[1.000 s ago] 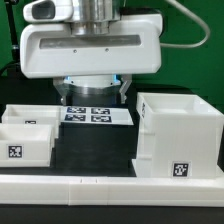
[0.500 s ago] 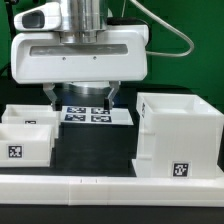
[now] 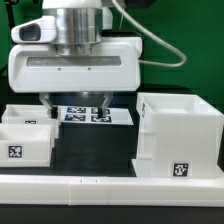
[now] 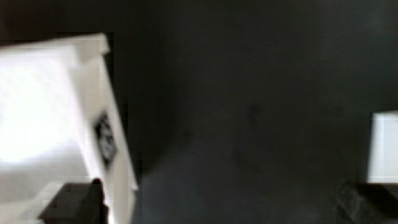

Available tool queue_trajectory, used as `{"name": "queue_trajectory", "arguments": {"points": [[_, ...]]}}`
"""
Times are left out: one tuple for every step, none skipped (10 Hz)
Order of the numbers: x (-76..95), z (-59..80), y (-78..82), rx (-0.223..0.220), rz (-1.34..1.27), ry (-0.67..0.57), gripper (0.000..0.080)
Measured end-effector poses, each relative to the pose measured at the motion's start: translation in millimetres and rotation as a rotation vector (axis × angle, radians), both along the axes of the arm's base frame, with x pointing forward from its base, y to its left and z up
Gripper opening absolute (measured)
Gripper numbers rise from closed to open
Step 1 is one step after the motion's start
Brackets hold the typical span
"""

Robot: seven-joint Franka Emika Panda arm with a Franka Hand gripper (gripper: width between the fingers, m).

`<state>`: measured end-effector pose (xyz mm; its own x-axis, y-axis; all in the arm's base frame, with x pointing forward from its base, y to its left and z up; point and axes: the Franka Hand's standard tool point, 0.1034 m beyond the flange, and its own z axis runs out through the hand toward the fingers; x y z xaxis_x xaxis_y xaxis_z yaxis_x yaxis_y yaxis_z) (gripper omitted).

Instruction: Assemble drawer

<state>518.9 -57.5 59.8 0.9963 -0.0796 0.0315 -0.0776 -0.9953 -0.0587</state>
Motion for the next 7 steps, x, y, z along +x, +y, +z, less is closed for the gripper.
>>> {"name": "queue_trajectory", "arguments": {"points": [[-2.9, -7.0, -8.6, -0.008, 0.005, 0.005, 0.0649], [-4.2, -9.3, -15.3, -0.011, 0.004, 0.009, 0.0649], [-4.7, -10.3, -18.1, -0.014, 0.001, 0.009, 0.0649], [-7.0, -14.3, -22.8, -0.017, -0.003, 0.014, 0.0649], [-9.5, -19.6, -26.5, -0.021, 0.002, 0.017, 0.0649], [-12.4, -27.9, -29.5, -0.029, 0.002, 0.015, 0.0649], [-14.6, -38.0, -30.4, -0.043, 0.011, 0.007, 0.0649]]}}
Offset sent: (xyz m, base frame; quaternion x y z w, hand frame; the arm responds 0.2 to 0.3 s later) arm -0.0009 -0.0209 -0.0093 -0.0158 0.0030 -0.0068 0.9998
